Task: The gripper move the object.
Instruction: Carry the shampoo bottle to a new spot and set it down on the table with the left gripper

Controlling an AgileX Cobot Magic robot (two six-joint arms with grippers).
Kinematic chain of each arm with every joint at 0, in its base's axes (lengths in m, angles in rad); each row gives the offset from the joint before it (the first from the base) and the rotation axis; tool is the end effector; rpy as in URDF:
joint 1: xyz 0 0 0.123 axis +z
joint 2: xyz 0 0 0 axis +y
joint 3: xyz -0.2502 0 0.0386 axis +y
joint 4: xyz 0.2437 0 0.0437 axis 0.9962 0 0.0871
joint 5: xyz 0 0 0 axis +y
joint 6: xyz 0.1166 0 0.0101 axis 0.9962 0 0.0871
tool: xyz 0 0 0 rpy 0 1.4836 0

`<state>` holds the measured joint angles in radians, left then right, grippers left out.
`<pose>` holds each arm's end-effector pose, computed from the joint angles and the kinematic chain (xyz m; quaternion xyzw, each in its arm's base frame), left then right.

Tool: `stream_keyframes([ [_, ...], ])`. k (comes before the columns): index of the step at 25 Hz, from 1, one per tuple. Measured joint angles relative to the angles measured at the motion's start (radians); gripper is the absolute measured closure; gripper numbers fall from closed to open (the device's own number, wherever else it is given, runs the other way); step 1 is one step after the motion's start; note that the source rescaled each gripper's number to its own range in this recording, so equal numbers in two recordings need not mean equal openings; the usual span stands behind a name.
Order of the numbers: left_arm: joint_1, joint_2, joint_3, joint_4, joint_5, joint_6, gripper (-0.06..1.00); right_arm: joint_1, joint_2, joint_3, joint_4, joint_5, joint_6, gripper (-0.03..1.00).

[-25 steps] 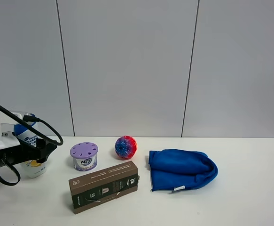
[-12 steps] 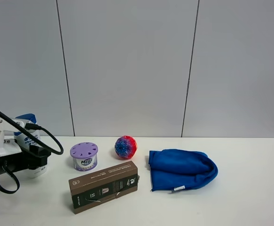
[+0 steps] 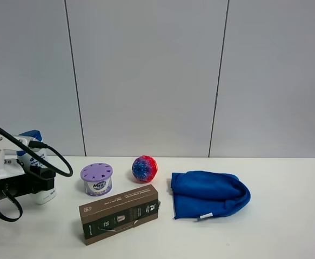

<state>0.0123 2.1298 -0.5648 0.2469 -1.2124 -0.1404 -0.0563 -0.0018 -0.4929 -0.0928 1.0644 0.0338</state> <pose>0.3204 -0.0228 0.0401 0.0439 0.7941 -0.1038 0.5973 0.0462 -0.0121 0.2613 0.0402 0.8537 -0.0522 0.5166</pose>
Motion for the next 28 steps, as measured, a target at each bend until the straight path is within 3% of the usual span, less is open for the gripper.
stream_keyframes([
  [11, 0.0, -0.032, 0.0, 0.053, 0.029, -0.111, 0.94, 0.0, 0.0, 0.0, 0.0, 0.0, 0.0, -0.03],
  [18, 0.0, -0.163, 0.003, 0.097, 0.031, -0.121, 0.94, 0.0, 0.0, 0.0, 0.0, 0.0, 0.0, -0.03],
  [22, -0.001, -0.252, 0.004, 0.143, 0.081, -0.148, 0.94, 0.0, 0.0, 0.0, 0.0, 0.0, 0.0, -0.03],
  [28, -0.036, -0.398, 0.006, 0.243, 0.18, -0.276, 0.94, 0.0, 0.0, 0.0, 0.0, 0.0, 0.0, -0.03],
])
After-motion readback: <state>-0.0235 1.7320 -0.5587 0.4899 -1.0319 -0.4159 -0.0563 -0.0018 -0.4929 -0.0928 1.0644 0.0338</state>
